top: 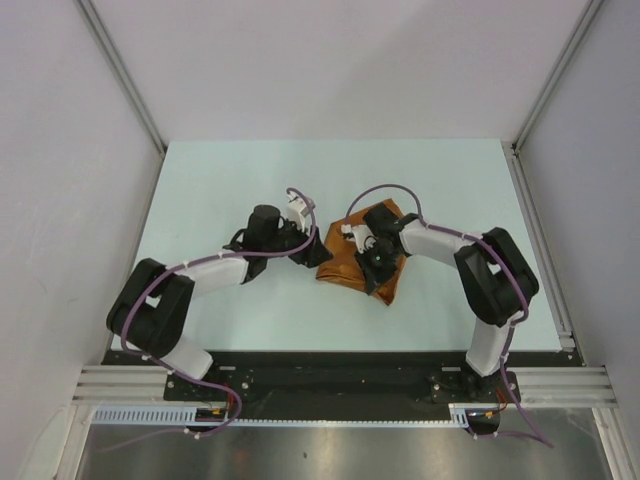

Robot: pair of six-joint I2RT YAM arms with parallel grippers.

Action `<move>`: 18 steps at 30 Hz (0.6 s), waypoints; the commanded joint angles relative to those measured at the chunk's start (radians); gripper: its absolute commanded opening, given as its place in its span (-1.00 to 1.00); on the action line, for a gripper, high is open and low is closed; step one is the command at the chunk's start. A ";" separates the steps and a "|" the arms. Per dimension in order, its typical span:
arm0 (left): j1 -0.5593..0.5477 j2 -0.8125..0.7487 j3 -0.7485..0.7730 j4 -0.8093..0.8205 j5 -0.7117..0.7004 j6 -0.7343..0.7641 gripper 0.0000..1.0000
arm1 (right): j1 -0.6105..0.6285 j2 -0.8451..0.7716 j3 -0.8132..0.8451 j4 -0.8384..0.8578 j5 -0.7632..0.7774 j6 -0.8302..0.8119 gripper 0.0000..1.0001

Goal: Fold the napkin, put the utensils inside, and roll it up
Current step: Roll the napkin at the center of the board.

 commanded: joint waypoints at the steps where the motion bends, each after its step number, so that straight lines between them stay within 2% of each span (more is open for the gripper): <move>1: 0.006 -0.043 -0.074 0.066 0.026 -0.012 0.34 | -0.021 0.110 0.086 -0.079 -0.229 -0.026 -1.00; 4: 0.006 -0.079 -0.116 0.082 0.022 -0.025 0.35 | -0.047 0.159 0.133 -0.113 -0.279 -0.030 -1.00; 12: 0.006 -0.107 -0.114 -0.012 0.016 -0.117 0.33 | -0.104 0.256 0.198 -0.166 -0.346 -0.046 -1.00; 18: 0.004 -0.112 -0.120 -0.079 0.094 -0.196 0.33 | -0.119 0.284 0.207 -0.173 -0.346 -0.052 -1.00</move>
